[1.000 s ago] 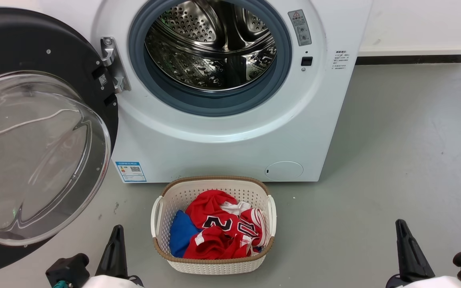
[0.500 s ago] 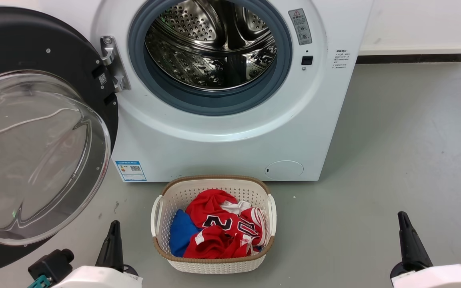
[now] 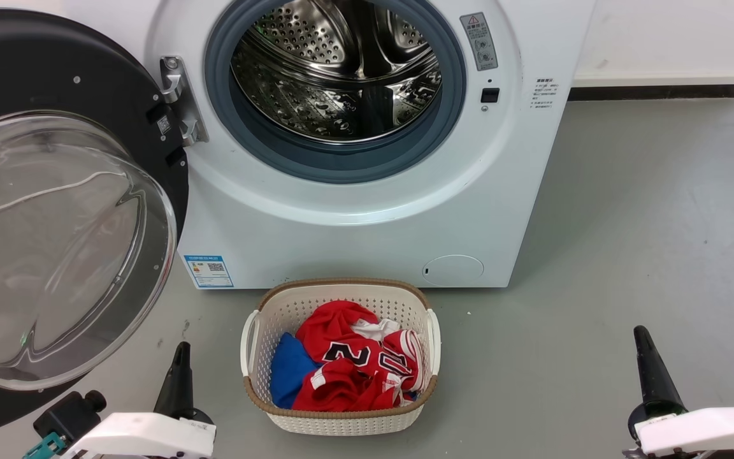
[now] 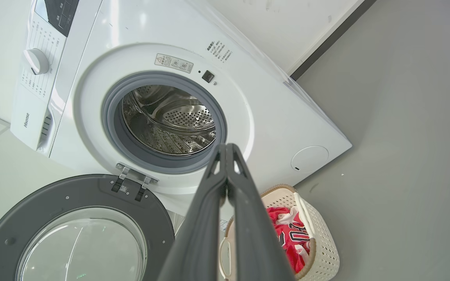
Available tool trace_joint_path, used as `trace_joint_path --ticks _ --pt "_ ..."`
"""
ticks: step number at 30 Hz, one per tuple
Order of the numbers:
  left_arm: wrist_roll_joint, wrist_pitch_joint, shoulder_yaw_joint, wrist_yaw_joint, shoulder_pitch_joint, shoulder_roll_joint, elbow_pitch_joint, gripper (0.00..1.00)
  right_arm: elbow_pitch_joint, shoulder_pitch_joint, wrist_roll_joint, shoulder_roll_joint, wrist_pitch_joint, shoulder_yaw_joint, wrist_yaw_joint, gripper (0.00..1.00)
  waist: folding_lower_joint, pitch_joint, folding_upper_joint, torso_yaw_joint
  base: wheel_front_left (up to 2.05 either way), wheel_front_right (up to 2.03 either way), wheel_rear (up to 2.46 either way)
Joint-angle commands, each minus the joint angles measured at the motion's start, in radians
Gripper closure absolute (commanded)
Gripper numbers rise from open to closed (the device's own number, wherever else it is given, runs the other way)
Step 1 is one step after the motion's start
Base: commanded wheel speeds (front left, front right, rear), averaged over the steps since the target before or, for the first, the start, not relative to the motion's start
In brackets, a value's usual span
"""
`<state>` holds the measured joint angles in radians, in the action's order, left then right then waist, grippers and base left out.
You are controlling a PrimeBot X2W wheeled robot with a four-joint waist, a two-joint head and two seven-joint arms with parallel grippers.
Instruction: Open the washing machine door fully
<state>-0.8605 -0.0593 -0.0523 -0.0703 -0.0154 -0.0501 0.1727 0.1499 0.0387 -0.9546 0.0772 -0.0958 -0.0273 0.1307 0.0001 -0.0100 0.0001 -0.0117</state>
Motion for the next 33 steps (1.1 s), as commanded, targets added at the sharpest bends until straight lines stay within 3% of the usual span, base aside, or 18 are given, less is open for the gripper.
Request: trace_joint_path --ticks 1,33 --pt "-0.038 0.008 -0.007 -0.008 0.024 0.0 -0.004 1.0 -0.003 -0.024 -0.036 0.008 0.008 -0.004 0.0 1.0 -0.0001 0.0 -0.0001 0.0 0.0 0.0 0.0" --pt "-0.432 0.101 -0.039 -0.038 0.085 0.0 0.038 1.0 0.05 -0.095 -0.399 0.007 0.101 -0.026 0.0 1.0 -0.0001 0.006 -0.0001 0.006 0.0 0.0 0.0"
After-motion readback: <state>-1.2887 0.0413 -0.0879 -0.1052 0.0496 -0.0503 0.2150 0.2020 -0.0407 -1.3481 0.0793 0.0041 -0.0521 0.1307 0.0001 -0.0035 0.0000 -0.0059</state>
